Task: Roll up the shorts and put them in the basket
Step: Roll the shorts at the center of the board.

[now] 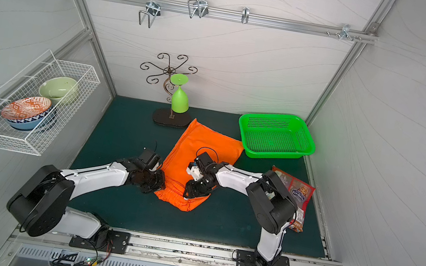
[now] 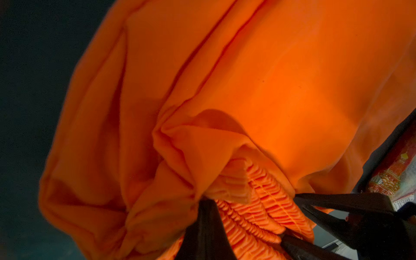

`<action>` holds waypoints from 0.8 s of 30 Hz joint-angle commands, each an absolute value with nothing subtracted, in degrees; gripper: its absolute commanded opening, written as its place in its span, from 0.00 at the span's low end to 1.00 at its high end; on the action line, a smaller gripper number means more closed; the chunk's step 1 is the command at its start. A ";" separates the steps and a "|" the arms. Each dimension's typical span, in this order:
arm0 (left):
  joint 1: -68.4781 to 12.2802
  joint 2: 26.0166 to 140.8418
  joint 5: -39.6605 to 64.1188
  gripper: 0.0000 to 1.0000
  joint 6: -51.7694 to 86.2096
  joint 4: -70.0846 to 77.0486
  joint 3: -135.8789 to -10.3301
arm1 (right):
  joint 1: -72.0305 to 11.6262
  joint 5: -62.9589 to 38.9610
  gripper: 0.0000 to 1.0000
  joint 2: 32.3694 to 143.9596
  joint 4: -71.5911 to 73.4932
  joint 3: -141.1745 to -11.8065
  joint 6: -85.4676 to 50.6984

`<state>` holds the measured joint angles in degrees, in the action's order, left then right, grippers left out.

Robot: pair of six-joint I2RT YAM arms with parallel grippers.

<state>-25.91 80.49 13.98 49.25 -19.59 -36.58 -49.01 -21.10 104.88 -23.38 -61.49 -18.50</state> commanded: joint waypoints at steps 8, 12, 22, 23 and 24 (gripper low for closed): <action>-24.87 84.05 6.55 0.02 45.83 -26.84 -39.43 | -49.42 0.21 0.57 95.66 -34.50 -60.11 -17.55; -24.94 83.99 6.67 0.02 45.11 -27.79 -40.23 | -52.67 5.48 0.60 87.57 -34.98 -59.47 -16.14; -24.96 85.25 8.24 0.02 44.87 -27.36 -41.11 | -72.97 16.18 0.73 86.31 -24.86 -55.71 -0.02; -24.96 85.34 8.34 0.02 44.90 -27.36 -41.13 | -74.17 16.72 0.73 87.81 -24.26 -56.09 1.69; -24.96 85.38 8.36 0.02 44.88 -27.25 -41.13 | -75.17 17.22 0.73 89.15 -23.88 -56.53 3.21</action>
